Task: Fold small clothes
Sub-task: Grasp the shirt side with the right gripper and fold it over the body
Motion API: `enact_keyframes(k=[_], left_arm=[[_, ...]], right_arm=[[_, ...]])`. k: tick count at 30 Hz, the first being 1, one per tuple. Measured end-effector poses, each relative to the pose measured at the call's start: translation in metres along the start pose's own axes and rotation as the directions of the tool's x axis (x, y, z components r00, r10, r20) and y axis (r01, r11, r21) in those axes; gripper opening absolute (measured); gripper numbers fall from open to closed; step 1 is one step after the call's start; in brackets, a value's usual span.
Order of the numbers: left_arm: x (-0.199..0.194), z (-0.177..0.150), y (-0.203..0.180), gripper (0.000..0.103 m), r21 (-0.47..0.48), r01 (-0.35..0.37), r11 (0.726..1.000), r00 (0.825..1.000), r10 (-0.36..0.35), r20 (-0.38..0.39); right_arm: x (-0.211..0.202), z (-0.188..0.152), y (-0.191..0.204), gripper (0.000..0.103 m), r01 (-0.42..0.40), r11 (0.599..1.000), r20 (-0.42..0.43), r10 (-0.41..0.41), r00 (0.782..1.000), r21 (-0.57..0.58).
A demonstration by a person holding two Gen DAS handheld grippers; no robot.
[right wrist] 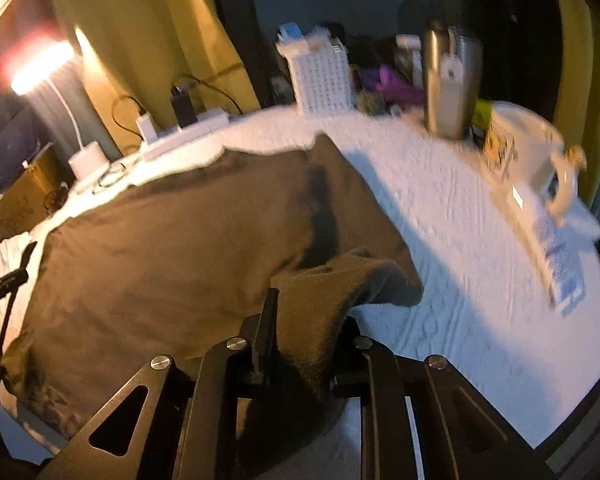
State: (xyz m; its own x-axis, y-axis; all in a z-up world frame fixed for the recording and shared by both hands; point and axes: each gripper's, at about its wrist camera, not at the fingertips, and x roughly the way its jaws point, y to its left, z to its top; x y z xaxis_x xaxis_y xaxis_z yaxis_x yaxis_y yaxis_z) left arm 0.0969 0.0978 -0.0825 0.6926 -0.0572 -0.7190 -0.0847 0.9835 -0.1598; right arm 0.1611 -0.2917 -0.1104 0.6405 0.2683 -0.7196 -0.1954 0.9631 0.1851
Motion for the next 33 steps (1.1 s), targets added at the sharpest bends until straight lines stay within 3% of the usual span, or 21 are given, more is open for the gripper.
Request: enact_keyframes(k=[7,14,17,26,33], left_arm=[[-0.017,-0.005,0.025,0.066,-0.022,-0.015,1.000,0.999,0.016,0.029],[-0.032,-0.015,0.053,0.066,-0.045,-0.037,0.998,0.998,0.039,0.057],[-0.038,-0.021,0.062,0.066,-0.044,-0.071,0.996,0.995,0.074,0.072],[-0.045,-0.041,0.090,0.066,-0.073,-0.063,0.995,0.996,0.067,0.054],[-0.058,-0.042,0.097,0.066,-0.072,-0.061,0.996,0.996,0.065,0.065]], right_arm=[[-0.023,0.033,0.050,0.016,-0.039,0.994,0.085,0.049,0.995,-0.105],[-0.025,0.051,0.119,0.016,-0.123,0.967,0.094,0.147,0.985,-0.222],[-0.023,0.050,0.147,0.016,-0.156,0.953,0.078,0.182,0.980,-0.260],[-0.008,0.025,0.226,0.016,-0.260,0.894,-0.028,0.269,0.963,-0.364],[0.008,-0.003,0.286,0.016,-0.352,0.831,-0.134,0.327,0.936,-0.431]])
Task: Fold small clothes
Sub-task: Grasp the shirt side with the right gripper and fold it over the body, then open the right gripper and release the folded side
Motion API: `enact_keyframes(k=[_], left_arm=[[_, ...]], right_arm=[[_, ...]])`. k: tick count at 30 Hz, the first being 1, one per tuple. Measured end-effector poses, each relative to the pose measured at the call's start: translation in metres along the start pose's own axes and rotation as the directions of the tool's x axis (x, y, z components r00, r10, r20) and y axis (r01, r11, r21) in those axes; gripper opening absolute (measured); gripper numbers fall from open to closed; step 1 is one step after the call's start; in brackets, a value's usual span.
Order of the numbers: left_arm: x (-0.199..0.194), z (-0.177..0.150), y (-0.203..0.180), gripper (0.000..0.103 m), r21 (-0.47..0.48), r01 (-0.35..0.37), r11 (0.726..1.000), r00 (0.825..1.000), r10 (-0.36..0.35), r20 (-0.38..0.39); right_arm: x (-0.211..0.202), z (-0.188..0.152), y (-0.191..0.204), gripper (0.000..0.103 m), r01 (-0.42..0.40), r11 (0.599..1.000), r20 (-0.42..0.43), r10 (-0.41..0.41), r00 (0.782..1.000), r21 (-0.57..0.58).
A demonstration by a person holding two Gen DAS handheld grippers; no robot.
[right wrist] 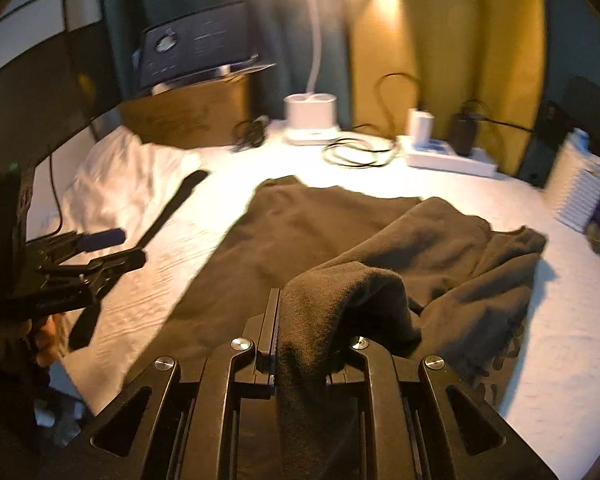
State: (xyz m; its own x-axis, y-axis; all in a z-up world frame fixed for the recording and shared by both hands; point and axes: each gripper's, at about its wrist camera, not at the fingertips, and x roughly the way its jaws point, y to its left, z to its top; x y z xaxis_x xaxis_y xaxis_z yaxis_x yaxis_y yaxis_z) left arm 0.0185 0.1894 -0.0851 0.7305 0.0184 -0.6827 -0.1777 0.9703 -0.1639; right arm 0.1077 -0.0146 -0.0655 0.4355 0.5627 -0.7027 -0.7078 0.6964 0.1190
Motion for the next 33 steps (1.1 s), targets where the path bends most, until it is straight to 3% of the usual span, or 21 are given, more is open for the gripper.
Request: enact_keyframes(k=[7,17,21,22,26,31,33], left_arm=[[-0.010,0.005,0.007,0.066,-0.004,-0.024,1.000,0.999,0.024,0.022],[-0.010,0.008,-0.003,0.066,0.019,-0.025,1.000,1.000,0.026,-0.002],[-0.014,0.012,-0.008,0.066,0.022,-0.029,0.999,1.000,0.029,0.003],[-0.015,0.012,-0.010,0.066,0.024,-0.032,0.999,0.999,0.032,0.004],[-0.018,0.016,-0.017,0.066,0.042,-0.044,0.998,0.999,0.044,0.006],[-0.023,0.026,-0.031,0.066,0.063,-0.067,0.996,0.998,0.067,0.012],[-0.021,0.031,-0.039,0.066,0.079,-0.070,0.994,0.998,0.070,0.009]], right_arm=[[0.022,-0.008,0.037,0.016,-0.074,0.994,-0.069,0.069,0.995,-0.075],[0.043,-0.035,0.059,0.016,-0.113,0.986,-0.167,0.092,0.982,-0.126],[0.042,-0.043,0.065,0.021,-0.123,0.981,-0.183,0.094,0.979,-0.150],[0.042,-0.045,0.066,0.024,-0.127,0.980,-0.185,0.098,0.978,-0.154],[0.031,-0.050,0.069,0.058,-0.198,0.968,-0.176,0.171,0.969,-0.154],[0.003,-0.051,0.061,0.064,-0.230,0.962,-0.140,0.209,0.968,-0.150],[-0.012,-0.049,0.049,0.079,-0.218,0.967,-0.104,0.205,0.973,-0.132]])
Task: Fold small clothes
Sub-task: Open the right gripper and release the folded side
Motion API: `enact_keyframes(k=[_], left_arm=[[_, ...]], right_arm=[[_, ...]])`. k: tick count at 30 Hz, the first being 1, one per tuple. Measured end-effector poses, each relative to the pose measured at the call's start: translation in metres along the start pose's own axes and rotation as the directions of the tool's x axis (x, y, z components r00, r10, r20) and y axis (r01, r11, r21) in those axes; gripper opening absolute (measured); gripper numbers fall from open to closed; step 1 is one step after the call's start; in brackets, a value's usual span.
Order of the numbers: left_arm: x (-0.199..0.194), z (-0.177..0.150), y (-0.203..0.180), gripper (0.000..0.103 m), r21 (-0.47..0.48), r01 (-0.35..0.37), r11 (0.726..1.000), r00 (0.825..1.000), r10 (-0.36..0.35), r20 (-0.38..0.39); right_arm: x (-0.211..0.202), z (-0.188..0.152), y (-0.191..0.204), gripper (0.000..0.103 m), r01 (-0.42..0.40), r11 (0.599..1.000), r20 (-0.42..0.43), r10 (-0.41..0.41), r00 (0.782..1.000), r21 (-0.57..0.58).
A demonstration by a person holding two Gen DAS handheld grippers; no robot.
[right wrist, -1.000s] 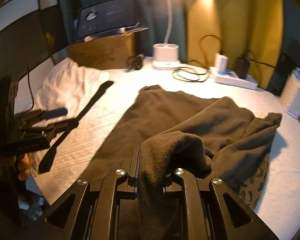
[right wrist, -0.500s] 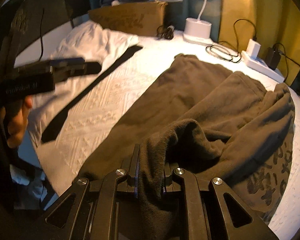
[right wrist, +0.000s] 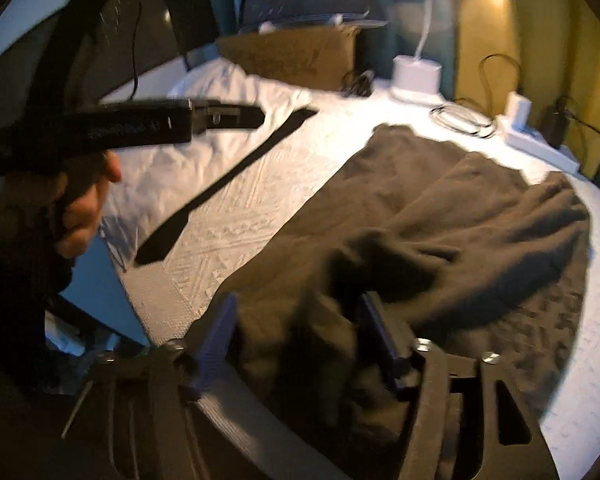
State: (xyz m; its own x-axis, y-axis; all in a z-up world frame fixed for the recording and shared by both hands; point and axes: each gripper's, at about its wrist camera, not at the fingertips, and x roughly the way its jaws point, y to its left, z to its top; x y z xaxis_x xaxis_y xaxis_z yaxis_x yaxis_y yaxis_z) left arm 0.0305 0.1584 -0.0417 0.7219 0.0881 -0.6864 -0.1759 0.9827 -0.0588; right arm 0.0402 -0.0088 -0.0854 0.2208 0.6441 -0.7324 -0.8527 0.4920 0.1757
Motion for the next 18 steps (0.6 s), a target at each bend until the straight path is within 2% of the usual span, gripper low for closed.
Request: enact_keyframes(k=[5,8,10,14,18], left_arm=[[0.005,0.017,-0.029,0.066,0.061,0.007,0.998,1.000,-0.007,-0.002],[0.015,0.026,-0.048,0.066,0.098,0.041,0.994,0.999,-0.039,-0.021],[0.030,0.034,-0.063,0.066,0.110,0.102,0.989,0.993,-0.096,-0.064],[0.062,0.039,-0.093,0.066,0.165,0.155,0.974,0.980,-0.130,-0.152],[0.088,0.029,-0.117,0.066,0.258,0.142,0.956,0.966,-0.077,-0.248]], right_arm=[[-0.040,-0.007,-0.032,0.080,0.036,0.997,0.083,-0.042,0.996,0.070],[-0.052,-0.014,-0.061,0.080,0.076,0.989,0.100,-0.089,0.991,0.127],[-0.055,-0.019,-0.080,0.080,0.103,0.980,0.102,-0.121,0.987,0.168],[-0.061,-0.030,-0.122,0.080,0.149,0.956,0.097,-0.178,0.979,0.252],[-0.065,-0.040,-0.157,0.080,0.182,0.933,0.093,-0.220,0.971,0.312]])
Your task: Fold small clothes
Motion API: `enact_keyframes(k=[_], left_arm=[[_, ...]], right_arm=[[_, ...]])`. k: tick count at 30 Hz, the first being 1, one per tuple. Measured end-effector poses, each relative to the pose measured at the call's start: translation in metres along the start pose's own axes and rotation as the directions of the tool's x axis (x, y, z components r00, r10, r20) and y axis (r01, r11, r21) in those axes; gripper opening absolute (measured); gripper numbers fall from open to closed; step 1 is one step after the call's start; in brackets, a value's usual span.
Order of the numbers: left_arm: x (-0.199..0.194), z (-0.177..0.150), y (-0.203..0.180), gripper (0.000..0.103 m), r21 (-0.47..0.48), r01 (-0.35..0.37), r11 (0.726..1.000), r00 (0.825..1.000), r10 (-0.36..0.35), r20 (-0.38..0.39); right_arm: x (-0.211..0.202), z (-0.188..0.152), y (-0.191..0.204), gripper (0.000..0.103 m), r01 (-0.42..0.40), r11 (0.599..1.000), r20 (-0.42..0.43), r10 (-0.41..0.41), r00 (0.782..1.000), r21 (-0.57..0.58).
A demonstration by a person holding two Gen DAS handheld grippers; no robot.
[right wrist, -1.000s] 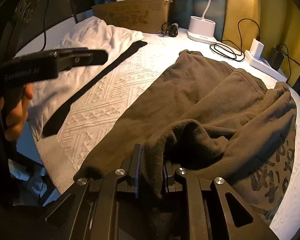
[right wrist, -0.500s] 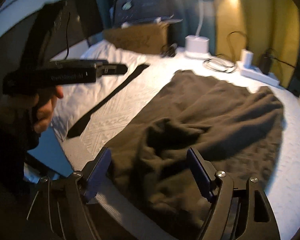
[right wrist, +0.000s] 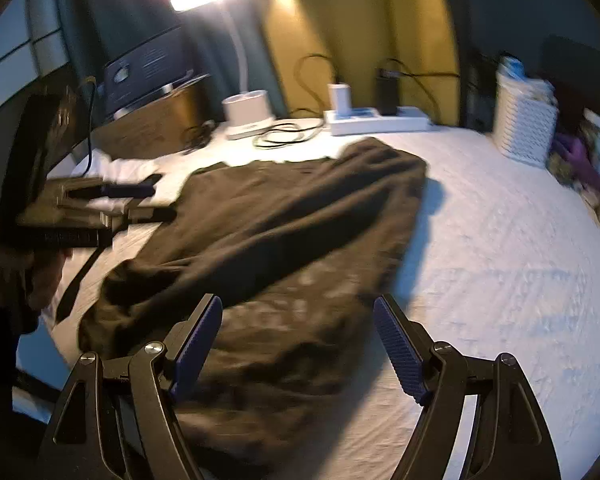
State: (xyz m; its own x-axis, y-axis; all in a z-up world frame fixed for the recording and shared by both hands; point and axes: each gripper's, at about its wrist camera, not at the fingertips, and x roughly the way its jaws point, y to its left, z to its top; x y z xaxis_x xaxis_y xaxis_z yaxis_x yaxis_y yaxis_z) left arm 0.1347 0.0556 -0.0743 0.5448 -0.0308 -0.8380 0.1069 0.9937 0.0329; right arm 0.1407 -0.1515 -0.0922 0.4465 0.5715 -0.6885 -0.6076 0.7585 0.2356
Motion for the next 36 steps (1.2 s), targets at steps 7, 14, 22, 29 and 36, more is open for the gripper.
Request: enact_keyframes(k=[7,14,22,29,36], left_arm=[[0.022,-0.008,-0.031,0.066,0.192,-0.079,0.978,0.989,0.101,-0.104],[0.038,-0.004,-0.053,0.029,0.289,-0.075,0.954,0.984,0.117,-0.131],[0.027,0.007,-0.024,0.004,0.114,-0.129,0.985,0.991,0.133,-0.028],[0.013,-0.018,0.038,0.004,-0.137,-0.164,0.977,0.986,0.165,-0.001],[0.004,-0.030,0.058,0.011,-0.194,-0.136,0.972,0.991,0.136,-0.010]], right_arm=[[0.009,-0.005,-0.039,0.080,-0.002,0.997,0.003,0.002,1.000,0.077],[0.016,-0.008,-0.055,0.080,-0.029,0.994,0.008,0.028,1.000,0.107],[0.022,-0.009,-0.068,0.080,-0.020,0.991,-0.007,0.021,1.000,0.130],[0.033,-0.004,-0.069,0.080,0.001,0.991,-0.034,0.003,0.999,0.132],[0.046,0.005,-0.053,0.080,0.011,0.995,-0.068,-0.005,0.998,0.099]])
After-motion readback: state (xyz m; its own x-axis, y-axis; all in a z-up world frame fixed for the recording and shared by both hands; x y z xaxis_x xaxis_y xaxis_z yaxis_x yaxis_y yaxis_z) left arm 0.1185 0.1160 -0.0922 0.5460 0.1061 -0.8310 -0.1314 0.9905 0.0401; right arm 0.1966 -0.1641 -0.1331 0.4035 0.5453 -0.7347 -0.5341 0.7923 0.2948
